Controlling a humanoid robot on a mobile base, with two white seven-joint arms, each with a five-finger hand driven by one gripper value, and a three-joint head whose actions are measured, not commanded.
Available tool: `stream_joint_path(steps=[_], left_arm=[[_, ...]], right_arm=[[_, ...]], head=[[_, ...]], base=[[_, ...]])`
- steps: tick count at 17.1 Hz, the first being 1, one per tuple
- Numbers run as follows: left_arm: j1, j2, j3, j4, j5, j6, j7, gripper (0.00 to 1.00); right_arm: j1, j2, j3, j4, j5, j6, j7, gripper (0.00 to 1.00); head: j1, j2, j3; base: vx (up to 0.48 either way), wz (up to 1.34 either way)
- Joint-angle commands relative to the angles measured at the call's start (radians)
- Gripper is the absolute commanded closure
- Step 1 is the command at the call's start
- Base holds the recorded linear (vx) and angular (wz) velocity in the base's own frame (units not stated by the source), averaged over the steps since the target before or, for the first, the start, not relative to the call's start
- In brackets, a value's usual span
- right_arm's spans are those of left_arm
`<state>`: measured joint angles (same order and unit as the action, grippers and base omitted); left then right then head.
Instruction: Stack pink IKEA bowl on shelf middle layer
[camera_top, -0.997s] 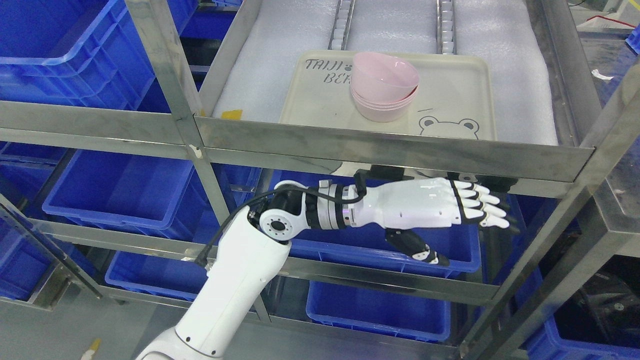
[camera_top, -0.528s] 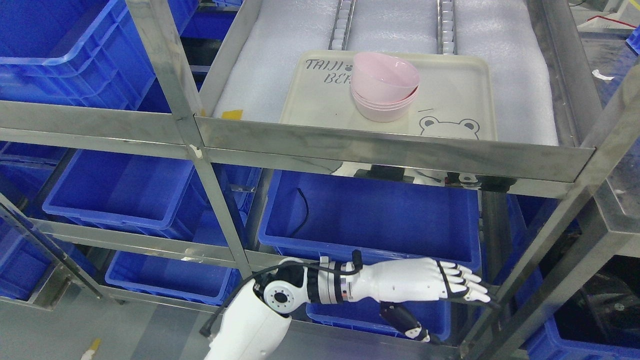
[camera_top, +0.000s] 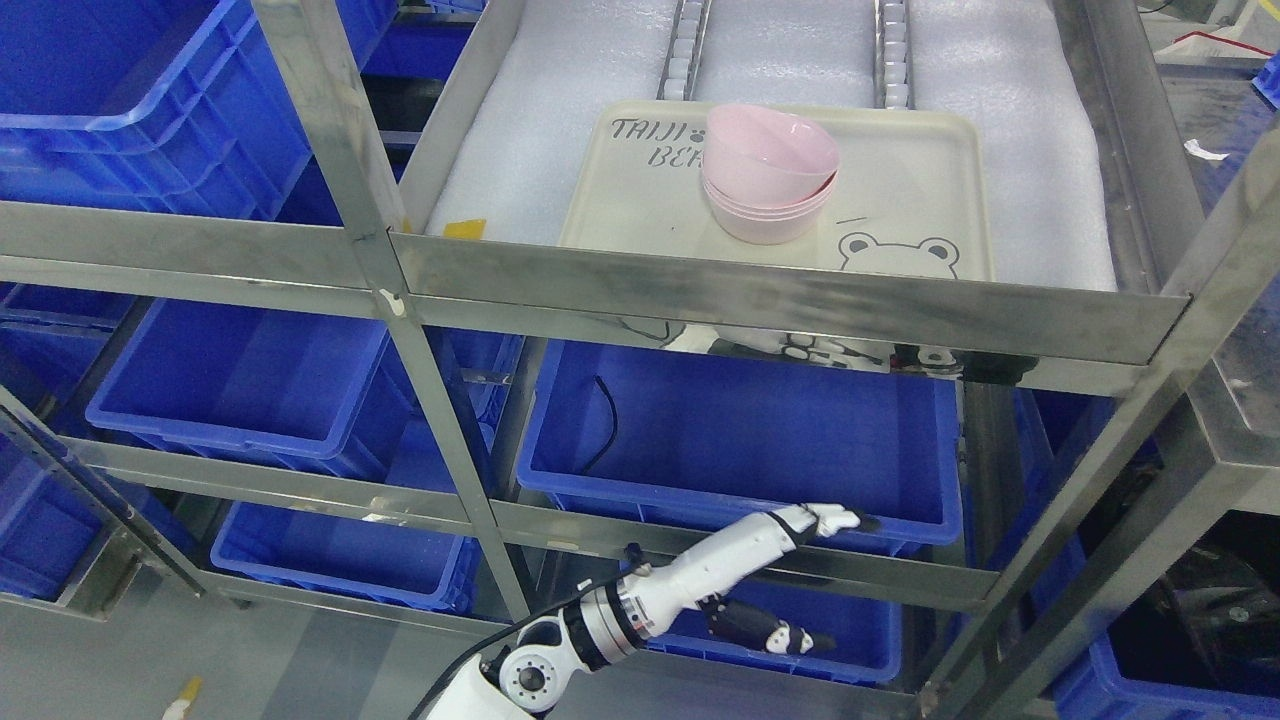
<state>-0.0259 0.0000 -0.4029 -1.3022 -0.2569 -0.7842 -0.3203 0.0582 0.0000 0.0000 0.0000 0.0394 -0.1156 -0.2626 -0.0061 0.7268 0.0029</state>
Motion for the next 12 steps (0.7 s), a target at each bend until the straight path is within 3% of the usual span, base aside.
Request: stream_joint_path(steps=[1,3,5,12], left_arm=[[0.003,0.017,0.167,0.051,0.079,0.182,0.355,0.10],[0.001,0.017,0.168,-0.044,0.197,0.386,0.383,0.06],[0.003,0.017,0.168,-0.103,0.229,0.480,0.398,0.02],[0.009,0.017,0.156,-0.128,0.237,0.525,0.429,0.00]], right_arm=[[0.000,-0.017,0.005,-0.017,0.000,0.001,0.000,0.00],[0.000,-0.017,0.003,-0.017,-0.001,0.001,0.000,0.00],[0.000,-0.017,0.005,-0.017,-0.001,0.001,0.000,0.00],[0.000,-0.017,0.003,-0.017,-0.001,0.001,0.000,0.00]], head=[[0.0000,0.000,0.000],[0.0000,0.000,0.000],[0.0000,0.000,0.000],[0.0000,0.000,0.000]], base=[[0.000,0.00],[0.000,0.00],[0.000,0.00],[0.000,0.00]])
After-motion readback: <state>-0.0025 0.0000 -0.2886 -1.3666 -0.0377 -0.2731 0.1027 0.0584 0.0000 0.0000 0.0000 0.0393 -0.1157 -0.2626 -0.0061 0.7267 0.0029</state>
